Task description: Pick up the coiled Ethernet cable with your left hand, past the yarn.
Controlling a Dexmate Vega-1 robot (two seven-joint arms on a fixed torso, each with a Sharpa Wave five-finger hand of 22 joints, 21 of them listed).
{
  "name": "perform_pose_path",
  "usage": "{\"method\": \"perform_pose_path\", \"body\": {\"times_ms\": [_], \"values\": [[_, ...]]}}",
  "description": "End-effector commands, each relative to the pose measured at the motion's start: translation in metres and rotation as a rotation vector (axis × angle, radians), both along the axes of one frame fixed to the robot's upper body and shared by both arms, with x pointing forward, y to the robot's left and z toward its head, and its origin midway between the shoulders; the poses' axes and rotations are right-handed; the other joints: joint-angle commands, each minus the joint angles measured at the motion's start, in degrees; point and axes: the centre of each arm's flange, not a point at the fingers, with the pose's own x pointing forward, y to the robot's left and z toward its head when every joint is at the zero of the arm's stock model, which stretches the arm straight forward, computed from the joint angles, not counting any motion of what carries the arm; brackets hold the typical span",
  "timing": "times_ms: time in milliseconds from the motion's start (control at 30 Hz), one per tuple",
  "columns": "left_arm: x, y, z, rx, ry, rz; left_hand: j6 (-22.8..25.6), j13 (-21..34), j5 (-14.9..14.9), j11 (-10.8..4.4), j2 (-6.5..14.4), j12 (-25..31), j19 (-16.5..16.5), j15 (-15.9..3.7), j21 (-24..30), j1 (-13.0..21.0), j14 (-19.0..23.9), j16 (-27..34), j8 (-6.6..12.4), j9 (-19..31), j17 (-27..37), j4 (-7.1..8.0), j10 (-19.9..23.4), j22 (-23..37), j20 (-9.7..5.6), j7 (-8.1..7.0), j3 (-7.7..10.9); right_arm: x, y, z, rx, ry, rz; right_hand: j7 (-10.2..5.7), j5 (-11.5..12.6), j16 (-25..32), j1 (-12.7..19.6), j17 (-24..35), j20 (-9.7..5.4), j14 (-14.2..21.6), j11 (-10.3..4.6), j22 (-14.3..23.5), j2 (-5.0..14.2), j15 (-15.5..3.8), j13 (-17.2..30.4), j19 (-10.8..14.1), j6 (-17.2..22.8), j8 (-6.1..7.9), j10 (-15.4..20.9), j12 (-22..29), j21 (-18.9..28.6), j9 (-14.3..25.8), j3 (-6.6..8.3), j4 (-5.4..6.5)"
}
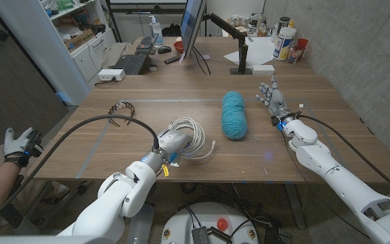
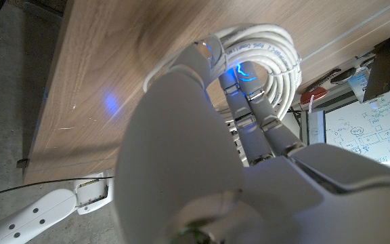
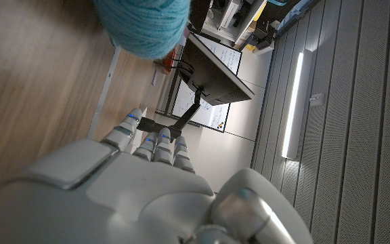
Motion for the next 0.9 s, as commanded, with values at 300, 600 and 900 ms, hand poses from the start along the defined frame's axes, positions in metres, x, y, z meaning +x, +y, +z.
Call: {"method": "perform_pose_path", "body": {"times_ms": [300,600,900], "values": [[-0.0055,-0.0028,0.0098,-0.016,-0.053,-0.018,0.4,0.13,0.4,-0.26,0.19,0.53,-0.44,-9.55,0.91,-0.39,6.41,-0.12,0.51,0.43,18.34,1.86,0.53,4.43,-1.08,0.02,5.6,0.0,0.0002,0.0,-0.006,0.0,0.004,0.01,0.34,0.25,0.32,0.13,-0.18,-0.41,0.3,0.11,2.71,-0.07,-0.03,-0.06,-0.54,0.06,-0.49,0.32,0.34,0.14,-0.02,0.16],[-0.0063,-0.0033,0.0093,-0.017,-0.053,-0.026,0.38,0.33,0.46,-0.38,0.07,0.73,-0.63,-9.63,1.38,-0.51,6.44,-0.34,0.55,0.55,18.65,1.84,0.46,3.95,-1.13,0.0,5.79,-0.0003,0.0003,0.0002,-0.009,-0.002,0.006,-0.08,0.34,0.26,0.31,0.13,-0.17,-0.42,0.33,0.11,2.7,-0.08,-0.03,-0.1,-0.55,0.08,-0.49,0.34,0.34,0.14,-0.03,0.16],[-0.0089,-0.0045,0.0119,-0.012,-0.065,-0.031,0.64,0.49,0.51,-0.34,0.05,0.88,-0.8,-9.67,1.79,-0.64,6.53,-0.5,0.43,0.22,18.92,1.86,0.37,3.51,-1.08,-0.15,5.98,-0.0011,0.0001,0.0004,-0.006,-0.004,0.005,-0.09,0.34,0.28,0.31,0.13,-0.17,-0.42,0.24,0.11,2.69,-0.12,-0.03,-0.12,-0.55,0.09,-0.54,0.34,0.35,0.14,-0.04,0.17]]}}
